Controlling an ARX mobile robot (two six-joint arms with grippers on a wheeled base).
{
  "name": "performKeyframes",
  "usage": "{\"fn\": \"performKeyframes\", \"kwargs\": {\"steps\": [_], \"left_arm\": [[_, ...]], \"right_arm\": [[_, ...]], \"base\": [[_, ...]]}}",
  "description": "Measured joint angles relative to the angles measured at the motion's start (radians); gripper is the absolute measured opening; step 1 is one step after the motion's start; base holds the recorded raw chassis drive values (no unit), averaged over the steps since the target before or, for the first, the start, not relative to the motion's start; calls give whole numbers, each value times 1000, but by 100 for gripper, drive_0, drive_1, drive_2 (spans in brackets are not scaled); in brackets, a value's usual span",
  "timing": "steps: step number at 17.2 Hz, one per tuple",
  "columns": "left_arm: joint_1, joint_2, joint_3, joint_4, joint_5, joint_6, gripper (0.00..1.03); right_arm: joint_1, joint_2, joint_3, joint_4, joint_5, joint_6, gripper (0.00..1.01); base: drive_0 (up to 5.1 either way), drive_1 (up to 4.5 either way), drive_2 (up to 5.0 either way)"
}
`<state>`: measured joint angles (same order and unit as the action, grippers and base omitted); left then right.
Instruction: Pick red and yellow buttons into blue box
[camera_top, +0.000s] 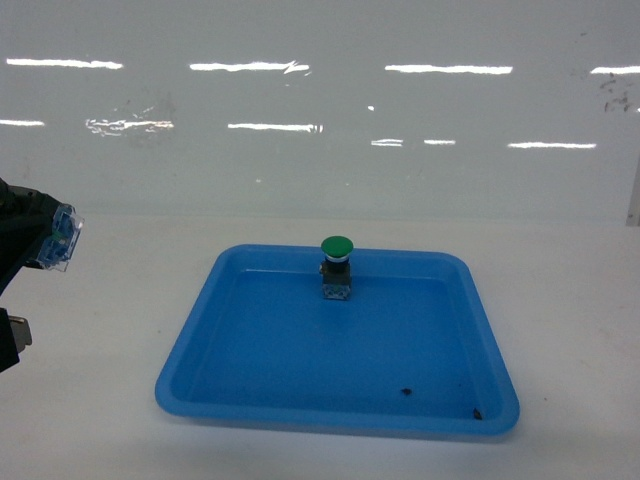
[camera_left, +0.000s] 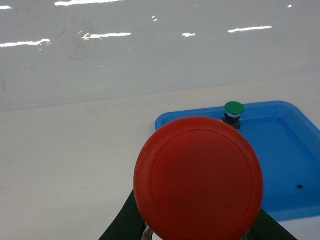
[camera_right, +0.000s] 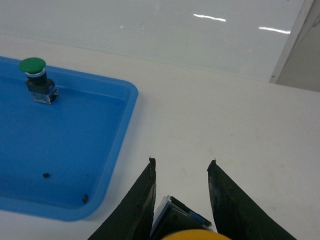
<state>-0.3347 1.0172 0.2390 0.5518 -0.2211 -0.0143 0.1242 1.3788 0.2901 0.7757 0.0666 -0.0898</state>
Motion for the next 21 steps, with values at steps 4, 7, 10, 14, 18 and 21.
{"fn": "performKeyframes", "kwargs": {"steps": [4,7,10,14,18,21], "left_arm": [[0,0,0,1,0,0,23],[3,-5,0,1,-5,0,23],[3,-5,0,-2,-3,0,23],[2,-4,0,2,-3,0,23],[2,-3,0,1,-3,0,23],[2,-4,0,0,-3,0,23]], "right_arm": [[0,0,0,-1,1,0,29],[0,-1,0,-1,0,0,29],[0,0,-2,-1,0,0,29],[0,0,-2,2,0,0,29],[0,0,-2,2,0,0,29],[0,0,-2,0,1,0,29]], "base": [[9,-388,406],[271,-431,161],[432,-431,38],[461,-402,-7],[465,-398,-17],[424,-437,22]]}}
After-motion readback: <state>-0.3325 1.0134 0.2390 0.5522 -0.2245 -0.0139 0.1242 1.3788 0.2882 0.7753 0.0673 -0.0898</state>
